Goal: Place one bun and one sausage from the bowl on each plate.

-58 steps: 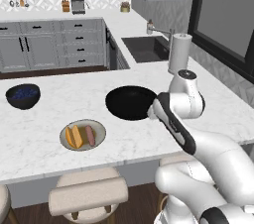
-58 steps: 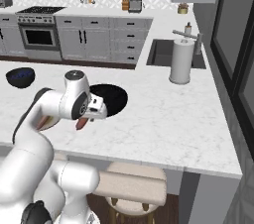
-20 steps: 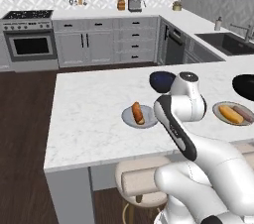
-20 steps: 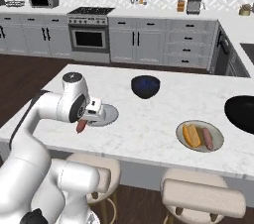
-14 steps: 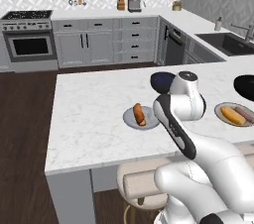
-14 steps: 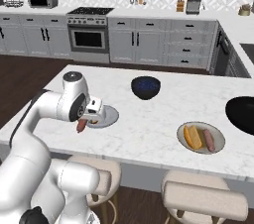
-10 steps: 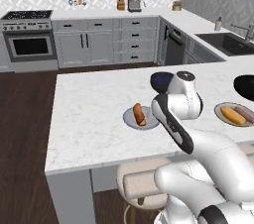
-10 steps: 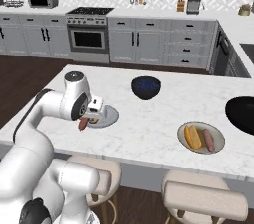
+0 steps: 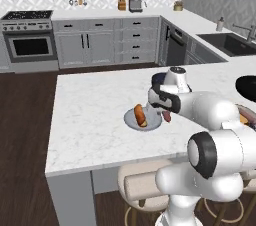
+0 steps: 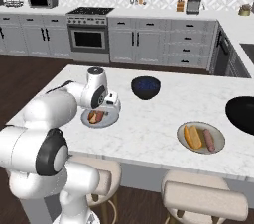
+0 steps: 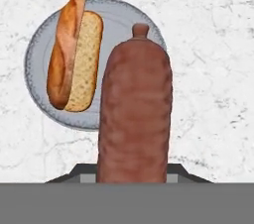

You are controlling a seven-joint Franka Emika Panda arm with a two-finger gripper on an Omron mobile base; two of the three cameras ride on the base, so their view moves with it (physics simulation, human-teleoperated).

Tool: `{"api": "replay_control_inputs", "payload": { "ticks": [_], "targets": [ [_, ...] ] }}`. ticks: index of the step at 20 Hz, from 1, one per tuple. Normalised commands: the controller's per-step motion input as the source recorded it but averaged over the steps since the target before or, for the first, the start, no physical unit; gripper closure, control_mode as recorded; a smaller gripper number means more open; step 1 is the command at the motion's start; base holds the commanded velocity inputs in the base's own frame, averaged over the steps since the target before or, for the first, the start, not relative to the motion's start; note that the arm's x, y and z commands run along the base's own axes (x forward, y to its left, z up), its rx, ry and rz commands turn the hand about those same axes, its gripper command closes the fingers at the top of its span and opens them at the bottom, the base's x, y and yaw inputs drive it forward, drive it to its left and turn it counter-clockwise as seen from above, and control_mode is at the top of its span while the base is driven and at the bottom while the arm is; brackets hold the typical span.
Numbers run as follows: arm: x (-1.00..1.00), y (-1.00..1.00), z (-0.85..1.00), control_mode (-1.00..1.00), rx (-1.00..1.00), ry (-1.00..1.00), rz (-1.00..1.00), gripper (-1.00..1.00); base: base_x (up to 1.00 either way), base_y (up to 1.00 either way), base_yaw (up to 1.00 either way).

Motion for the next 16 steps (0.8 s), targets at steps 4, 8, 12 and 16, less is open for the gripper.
{"api": "replay_control_inputs", "payload": {
  "ticks": [4, 8, 12, 16],
  "targets": [
    [1.00, 0.00, -0.62, -1.00, -0.05, 0.06, 0.00, 1.00, 0.00, 0.00, 0.00],
    [1.00, 0.00, -0.50, -1.00, 0.00, 0.03, 0.00, 1.00, 0.00, 0.00, 0.00],
    [0.57, 0.00, -0.47, -1.00, 0.00, 0.01, 0.00, 1.00, 0.00, 0.00, 0.00],
    [-0.16, 0.06, -0.34, -1.00, 0.00, -0.01, 0.00, 1.00, 0.00, 0.00, 0.00]
  ]
}}
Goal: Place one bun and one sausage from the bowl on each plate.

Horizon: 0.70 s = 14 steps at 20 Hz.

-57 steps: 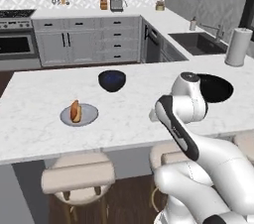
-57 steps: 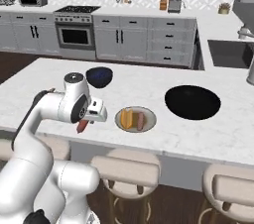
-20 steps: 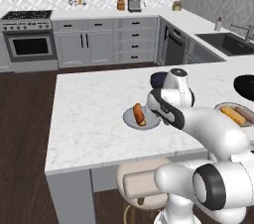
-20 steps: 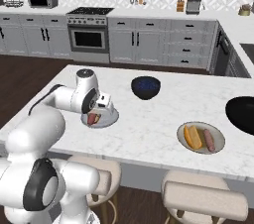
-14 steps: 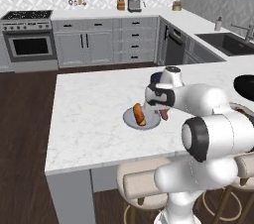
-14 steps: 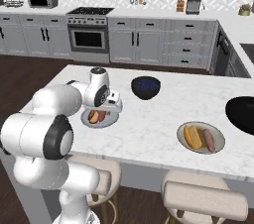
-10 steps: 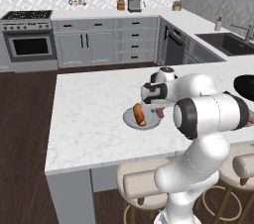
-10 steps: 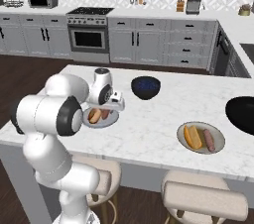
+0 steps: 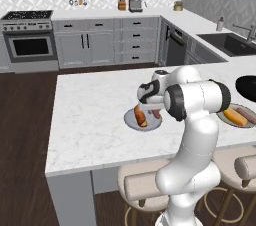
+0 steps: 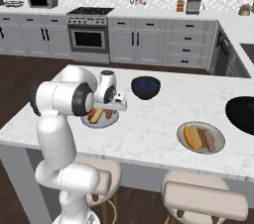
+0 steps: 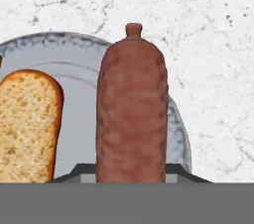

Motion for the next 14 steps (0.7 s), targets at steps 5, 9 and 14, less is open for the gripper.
{"api": "replay_control_inputs", "payload": {
  "ticks": [5, 9, 14],
  "targets": [
    [-0.23, 0.00, -0.08, -1.00, 0.00, -0.05, 0.00, 1.00, 0.00, 0.00, 0.00],
    [-0.07, 0.04, 0.02, -1.00, 0.00, -0.05, -0.04, -1.00, 0.00, 0.00, 0.00],
    [0.01, 0.00, 0.13, -1.00, 0.00, 0.00, -0.02, -1.00, 0.00, 0.00, 0.00]
  ]
}}
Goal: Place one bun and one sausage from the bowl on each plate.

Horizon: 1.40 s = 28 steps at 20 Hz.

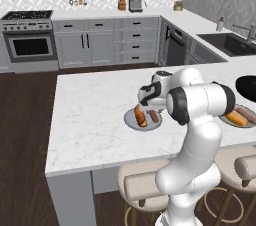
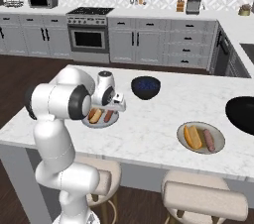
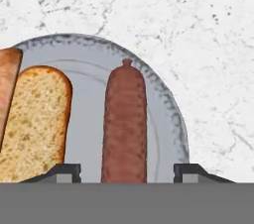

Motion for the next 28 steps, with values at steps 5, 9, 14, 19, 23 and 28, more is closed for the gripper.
{"api": "replay_control_inputs", "payload": {
  "ticks": [5, 9, 14, 19, 23, 28],
  "targets": [
    [0.03, 0.00, 0.46, -1.00, -0.03, 0.05, 0.00, -1.00, 0.00, 0.00, 0.00],
    [-0.31, 0.00, 0.93, -1.00, -0.11, 0.00, 0.00, -1.00, 0.00, 0.00, 0.00],
    [-0.82, 0.05, 1.00, -1.00, -0.06, -0.07, 0.00, -1.00, 0.00, 0.00, 0.00],
    [-1.00, 0.16, 0.91, -1.00, 0.01, -0.18, 0.00, -1.00, 0.00, 0.00, 0.00],
    [-1.00, 0.64, 0.82, -1.00, 0.00, -0.13, -0.10, -1.00, 0.00, 0.00, 0.00],
    [-1.00, 1.00, 0.35, -1.00, -0.23, -0.02, -0.03, -1.00, 0.00, 0.00, 0.00]
  ]
}}
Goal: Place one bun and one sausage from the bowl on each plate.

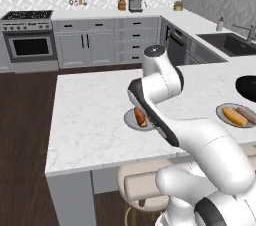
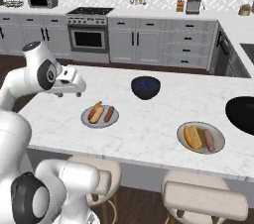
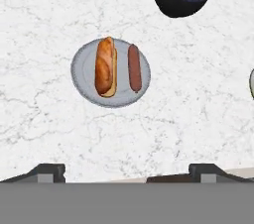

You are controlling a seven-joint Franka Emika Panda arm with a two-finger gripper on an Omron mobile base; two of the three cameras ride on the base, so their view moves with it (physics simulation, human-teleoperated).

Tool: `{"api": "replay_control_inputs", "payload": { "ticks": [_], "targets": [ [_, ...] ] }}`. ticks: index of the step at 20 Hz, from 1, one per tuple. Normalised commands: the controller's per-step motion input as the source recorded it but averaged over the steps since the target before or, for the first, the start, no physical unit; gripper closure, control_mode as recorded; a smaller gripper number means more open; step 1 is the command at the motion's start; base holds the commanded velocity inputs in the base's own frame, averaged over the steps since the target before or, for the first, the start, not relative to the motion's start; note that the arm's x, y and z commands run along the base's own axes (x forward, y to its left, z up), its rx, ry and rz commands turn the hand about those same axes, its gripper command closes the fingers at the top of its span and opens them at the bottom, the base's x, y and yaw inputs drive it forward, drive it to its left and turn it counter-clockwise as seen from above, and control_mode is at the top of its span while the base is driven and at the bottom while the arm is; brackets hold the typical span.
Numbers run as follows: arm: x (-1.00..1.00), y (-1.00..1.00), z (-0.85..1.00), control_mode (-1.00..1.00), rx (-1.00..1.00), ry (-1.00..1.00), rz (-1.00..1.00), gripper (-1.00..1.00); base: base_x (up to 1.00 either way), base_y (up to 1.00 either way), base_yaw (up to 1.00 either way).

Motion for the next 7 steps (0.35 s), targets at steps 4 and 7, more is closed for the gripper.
{"api": "replay_control_inputs", "payload": {
  "ticks": [4, 7],
  "targets": [
    [-1.00, 1.00, 0.00, -1.00, -0.43, 0.00, -0.08, -1.00, 0.00, 0.00, 0.00],
    [-0.47, 0.79, -0.07, -1.00, -0.43, 0.14, -0.15, -1.00, 0.00, 0.00, 0.00]
  ]
}}
